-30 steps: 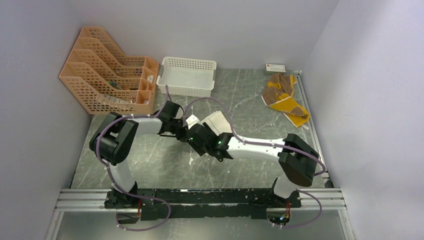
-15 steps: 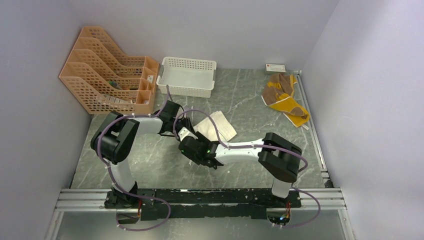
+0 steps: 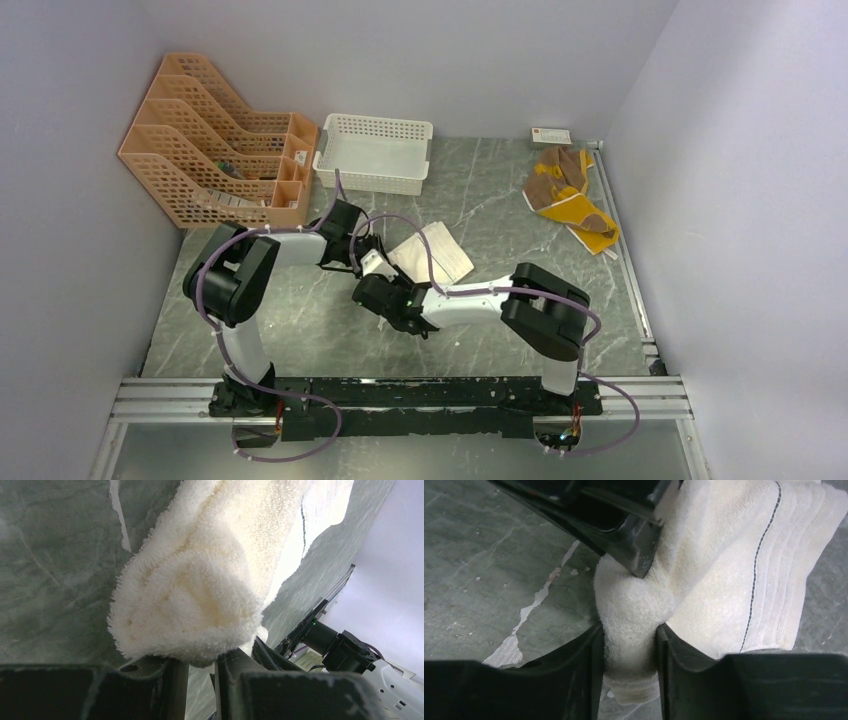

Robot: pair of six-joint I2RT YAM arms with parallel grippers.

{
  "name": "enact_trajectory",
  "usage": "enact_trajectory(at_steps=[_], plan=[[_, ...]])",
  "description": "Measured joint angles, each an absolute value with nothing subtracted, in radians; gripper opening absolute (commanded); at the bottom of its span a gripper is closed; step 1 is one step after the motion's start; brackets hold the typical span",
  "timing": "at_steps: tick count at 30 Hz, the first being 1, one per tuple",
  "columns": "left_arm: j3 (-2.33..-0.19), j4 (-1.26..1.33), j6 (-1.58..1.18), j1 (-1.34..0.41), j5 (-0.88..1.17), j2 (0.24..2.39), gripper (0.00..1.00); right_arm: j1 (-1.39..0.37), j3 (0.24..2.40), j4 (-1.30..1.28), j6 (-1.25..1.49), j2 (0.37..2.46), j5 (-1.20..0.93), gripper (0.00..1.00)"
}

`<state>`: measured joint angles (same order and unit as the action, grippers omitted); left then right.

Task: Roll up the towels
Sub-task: Roll the towel at the center of the board.

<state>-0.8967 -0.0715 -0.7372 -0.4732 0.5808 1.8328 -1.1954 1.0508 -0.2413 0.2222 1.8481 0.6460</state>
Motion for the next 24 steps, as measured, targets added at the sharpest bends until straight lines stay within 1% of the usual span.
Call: enact_trajectory(at_steps=[3,5,7,9,12,13,17,20,24], plan=[[-0.905,-0.087,-0.730,-0.472,0.580,1.834,0.28,-1.178,1.041,-0.231,0.251,1.845,0.627,0.25],[-0.908,-0.095,-0.728,-0.467,0.581,1.834,0.33,-1.163,1.031,-0.221,0.263,1.830,0.601,0.23],[-0.910,-0.104,-0.723,-0.456,0.583,1.832,0.40,-1.146,1.008,-0.200,0.270,1.808,0.566,0.21],[-0.910,-0.121,-0.717,-0.443,0.585,1.823,0.49,-1.126,0.982,-0.170,0.270,1.785,0.516,0.20],[-0.910,-0.175,-0.702,-0.397,0.576,1.775,0.60,-1.077,0.937,-0.121,0.270,1.739,0.405,0.19],[-0.912,-0.191,-0.695,-0.378,0.566,1.750,0.63,-1.052,0.920,-0.107,0.273,1.720,0.353,0.19],[-0.966,-0.234,-0.676,-0.320,0.526,1.637,0.65,-0.950,0.884,-0.071,0.286,1.672,0.149,0.19],[-0.998,-0.215,-0.671,-0.319,0.520,1.575,0.65,-0.870,0.870,-0.043,0.311,1.657,-0.010,0.19],[-0.979,-0.175,-0.677,-0.323,0.524,1.544,0.65,-0.725,0.817,0.030,0.381,1.633,-0.245,0.20]])
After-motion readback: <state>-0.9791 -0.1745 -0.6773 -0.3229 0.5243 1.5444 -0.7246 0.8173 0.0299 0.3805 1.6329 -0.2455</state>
